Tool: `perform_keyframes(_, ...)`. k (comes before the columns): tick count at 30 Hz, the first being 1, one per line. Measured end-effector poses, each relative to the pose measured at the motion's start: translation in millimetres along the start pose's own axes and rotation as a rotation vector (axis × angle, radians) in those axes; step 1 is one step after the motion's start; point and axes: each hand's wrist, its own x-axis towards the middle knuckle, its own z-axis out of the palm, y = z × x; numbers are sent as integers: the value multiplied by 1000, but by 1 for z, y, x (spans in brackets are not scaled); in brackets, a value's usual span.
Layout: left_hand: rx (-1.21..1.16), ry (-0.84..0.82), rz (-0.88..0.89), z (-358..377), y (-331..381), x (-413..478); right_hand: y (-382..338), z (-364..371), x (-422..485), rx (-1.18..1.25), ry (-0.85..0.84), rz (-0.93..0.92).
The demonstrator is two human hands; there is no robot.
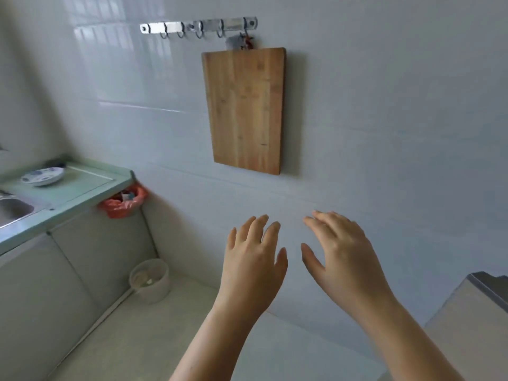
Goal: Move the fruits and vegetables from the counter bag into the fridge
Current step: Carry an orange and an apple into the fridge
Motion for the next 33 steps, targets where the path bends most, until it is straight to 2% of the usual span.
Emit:
perform_keyframes(15,260,81,-371,-183,-280,-183,-361,108,2,367,-132,-284)
perform_keyframes(26,499,225,-712,-291,-403,-312,-577,161,-16,572,-260,-607)
perform_keyframes(33,629,293,-899,-334,-492,-351,-704,212,-4,759,-257,-741)
